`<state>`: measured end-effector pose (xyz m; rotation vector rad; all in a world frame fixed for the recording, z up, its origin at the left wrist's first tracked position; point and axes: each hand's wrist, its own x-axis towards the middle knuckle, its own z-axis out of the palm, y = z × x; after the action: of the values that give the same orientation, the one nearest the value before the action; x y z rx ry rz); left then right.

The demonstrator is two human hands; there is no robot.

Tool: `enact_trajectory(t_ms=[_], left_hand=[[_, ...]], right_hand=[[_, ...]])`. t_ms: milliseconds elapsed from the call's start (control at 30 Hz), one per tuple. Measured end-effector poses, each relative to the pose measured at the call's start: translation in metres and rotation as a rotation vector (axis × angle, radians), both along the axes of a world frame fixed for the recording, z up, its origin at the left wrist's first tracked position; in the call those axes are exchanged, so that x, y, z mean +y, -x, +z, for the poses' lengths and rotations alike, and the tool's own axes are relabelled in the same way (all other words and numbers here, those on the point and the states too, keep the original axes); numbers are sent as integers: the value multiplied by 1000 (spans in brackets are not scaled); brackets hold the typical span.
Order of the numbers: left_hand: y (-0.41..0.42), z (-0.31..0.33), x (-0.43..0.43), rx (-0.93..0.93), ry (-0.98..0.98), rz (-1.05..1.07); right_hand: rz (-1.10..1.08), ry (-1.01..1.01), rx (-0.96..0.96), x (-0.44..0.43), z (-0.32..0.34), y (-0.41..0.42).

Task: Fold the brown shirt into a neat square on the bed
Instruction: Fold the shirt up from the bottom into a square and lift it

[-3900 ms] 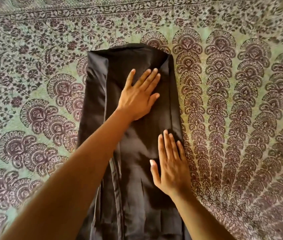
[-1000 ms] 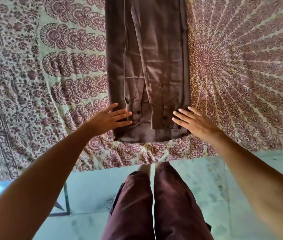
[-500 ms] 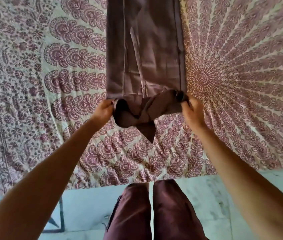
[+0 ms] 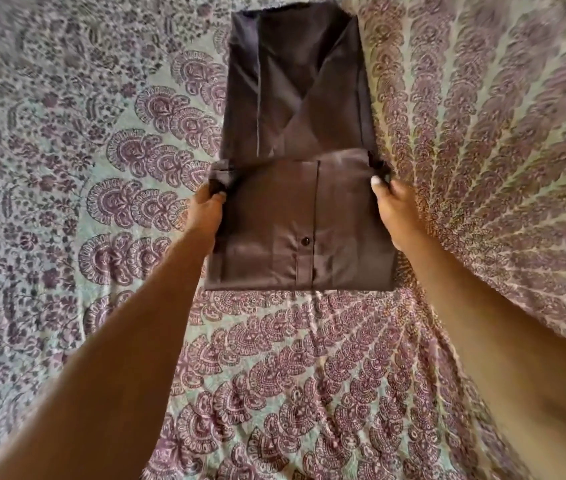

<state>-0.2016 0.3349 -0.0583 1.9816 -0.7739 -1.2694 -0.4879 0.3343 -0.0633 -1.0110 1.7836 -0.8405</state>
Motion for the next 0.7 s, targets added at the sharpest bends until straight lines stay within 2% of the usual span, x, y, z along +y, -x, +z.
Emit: enact_trajectory(t_ms=[133, 267, 400, 467, 633, 700], left_hand=[[5, -12, -4, -166, -2, 47], [6, -17, -7, -380, 75, -18], [1, -22, -20, -566, 205, 33], [-1, -26, -26, -657, 191, 9], [-6, -39, -30, -913, -25, -224], [-3, -39, -30, -956, -60, -235]], right_hand=[[-7, -96, -183, -4, -16, 10], [-84, -97, -50, -9, -25, 9], [-72, 200, 318, -25, -30, 4], [-20, 324, 488, -32, -33, 2], [148, 247, 875, -37, -42, 3], [189, 226, 982, -37, -43, -1]])
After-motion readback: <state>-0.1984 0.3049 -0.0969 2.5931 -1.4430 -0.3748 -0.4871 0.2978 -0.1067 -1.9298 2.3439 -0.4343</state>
